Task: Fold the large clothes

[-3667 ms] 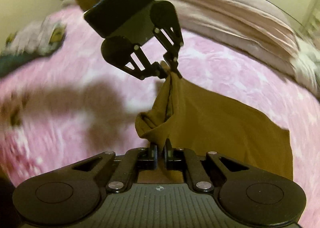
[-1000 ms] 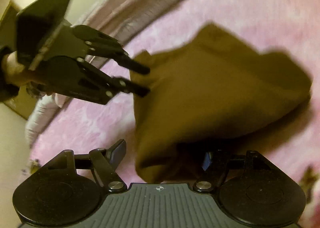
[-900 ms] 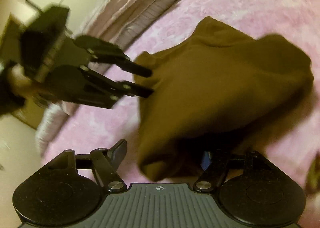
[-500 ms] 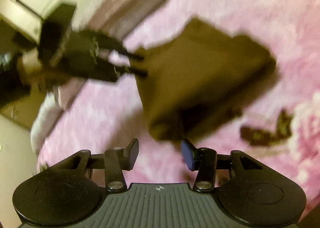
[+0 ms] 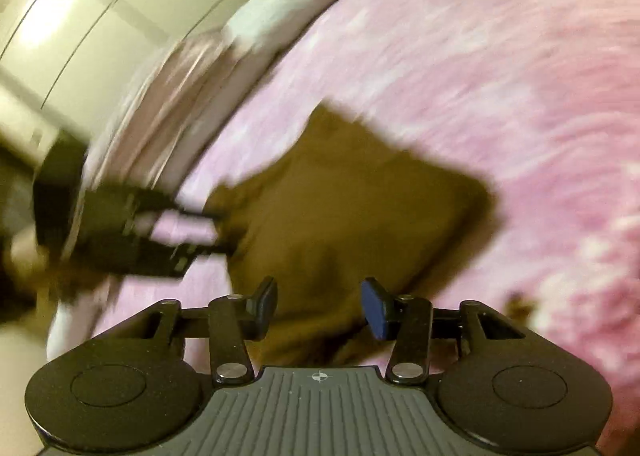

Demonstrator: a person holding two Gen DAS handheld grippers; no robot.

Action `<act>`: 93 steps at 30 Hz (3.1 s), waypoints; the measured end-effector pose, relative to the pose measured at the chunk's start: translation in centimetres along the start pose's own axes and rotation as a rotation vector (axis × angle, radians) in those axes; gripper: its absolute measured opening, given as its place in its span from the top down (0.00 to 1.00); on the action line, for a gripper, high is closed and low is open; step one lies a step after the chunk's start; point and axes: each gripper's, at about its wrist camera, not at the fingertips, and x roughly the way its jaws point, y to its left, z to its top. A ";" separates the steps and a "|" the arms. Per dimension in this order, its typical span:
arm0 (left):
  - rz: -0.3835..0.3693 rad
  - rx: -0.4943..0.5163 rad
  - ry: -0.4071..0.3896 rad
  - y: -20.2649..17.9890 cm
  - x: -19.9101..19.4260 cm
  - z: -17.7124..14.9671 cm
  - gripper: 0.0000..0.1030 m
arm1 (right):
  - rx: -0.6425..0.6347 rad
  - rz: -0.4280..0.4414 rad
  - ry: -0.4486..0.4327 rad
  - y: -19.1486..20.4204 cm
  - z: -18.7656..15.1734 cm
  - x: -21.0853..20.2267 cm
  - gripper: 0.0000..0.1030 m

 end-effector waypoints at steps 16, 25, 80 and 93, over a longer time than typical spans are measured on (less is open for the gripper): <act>0.056 -0.071 0.001 1.0 4.1 -2.1 0.65 | -0.049 -0.254 -0.085 -6.5 3.9 5.7 1.00; 0.086 -0.113 -0.032 2.2 0.0 -3.3 0.65 | -0.191 -0.101 -0.080 3.2 0.3 -0.4 0.73; 0.090 0.487 -0.122 -9.4 -0.1 -1.4 0.89 | -1.169 -0.534 0.120 9.3 -11.7 1.8 0.36; 0.049 0.448 -0.100 -9.1 -0.9 -0.3 0.89 | -1.260 -0.621 0.159 8.4 -10.9 6.6 0.77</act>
